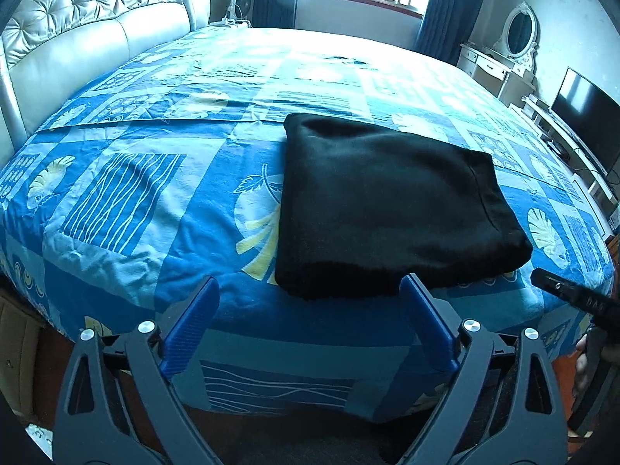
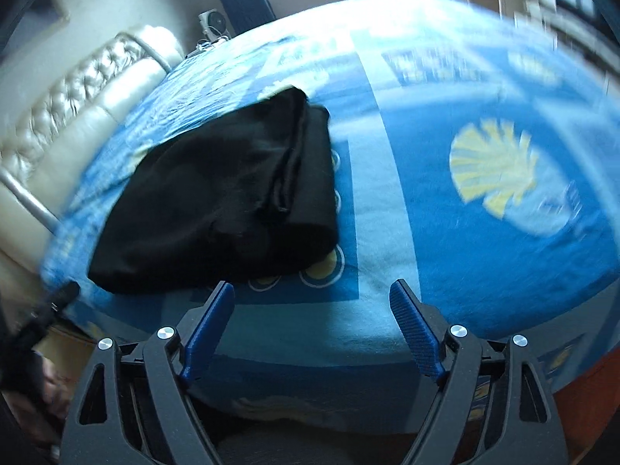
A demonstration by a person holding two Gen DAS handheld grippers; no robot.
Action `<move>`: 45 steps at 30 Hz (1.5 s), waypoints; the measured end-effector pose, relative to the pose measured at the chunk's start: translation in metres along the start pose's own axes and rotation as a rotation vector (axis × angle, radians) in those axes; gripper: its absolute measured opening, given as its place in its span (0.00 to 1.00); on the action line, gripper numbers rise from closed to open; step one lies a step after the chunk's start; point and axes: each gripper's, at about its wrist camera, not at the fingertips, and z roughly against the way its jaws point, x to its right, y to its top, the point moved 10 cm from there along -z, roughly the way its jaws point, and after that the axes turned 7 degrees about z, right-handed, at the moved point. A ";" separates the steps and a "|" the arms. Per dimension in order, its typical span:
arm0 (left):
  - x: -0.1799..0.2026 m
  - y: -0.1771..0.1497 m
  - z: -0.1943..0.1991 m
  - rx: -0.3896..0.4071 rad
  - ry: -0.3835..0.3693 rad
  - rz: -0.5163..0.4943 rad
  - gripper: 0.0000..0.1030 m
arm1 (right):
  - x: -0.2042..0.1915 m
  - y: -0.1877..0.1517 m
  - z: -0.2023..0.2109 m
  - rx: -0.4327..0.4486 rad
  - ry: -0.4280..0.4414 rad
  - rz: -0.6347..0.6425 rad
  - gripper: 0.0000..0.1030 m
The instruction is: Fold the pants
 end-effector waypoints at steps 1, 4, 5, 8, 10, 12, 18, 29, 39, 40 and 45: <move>0.001 -0.001 0.000 0.000 0.000 0.001 0.91 | -0.004 0.001 0.003 0.015 -0.017 0.028 0.80; 0.005 -0.003 -0.001 -0.003 -0.003 -0.001 0.91 | -0.015 0.003 0.011 0.054 -0.051 0.086 0.81; 0.007 -0.004 0.000 -0.004 -0.002 -0.001 0.91 | -0.018 0.004 0.012 0.060 -0.053 0.094 0.81; 0.009 -0.005 0.000 -0.001 -0.004 0.005 0.91 | -0.022 0.003 0.012 0.066 -0.061 0.114 0.82; 0.010 -0.006 0.000 -0.002 -0.002 0.003 0.91 | -0.024 -0.001 0.013 0.063 -0.062 0.116 0.82; 0.011 -0.006 0.001 0.002 0.003 -0.004 0.91 | -0.025 -0.002 0.014 0.065 -0.059 0.110 0.82; 0.012 -0.002 0.003 0.022 0.009 -0.008 0.91 | -0.026 -0.004 0.011 0.053 -0.056 0.087 0.82; 0.008 -0.002 0.002 0.024 0.026 0.006 0.93 | -0.022 -0.007 0.008 0.042 -0.063 0.066 0.82; 0.012 -0.002 0.003 0.029 0.037 -0.038 0.93 | -0.021 -0.009 0.006 0.037 -0.063 0.057 0.82; 0.013 -0.002 0.003 0.031 0.037 -0.043 0.93 | -0.021 -0.009 0.006 0.037 -0.062 0.055 0.82; 0.016 -0.002 0.004 0.037 0.037 -0.060 0.93 | -0.020 -0.010 0.004 0.029 -0.061 0.051 0.82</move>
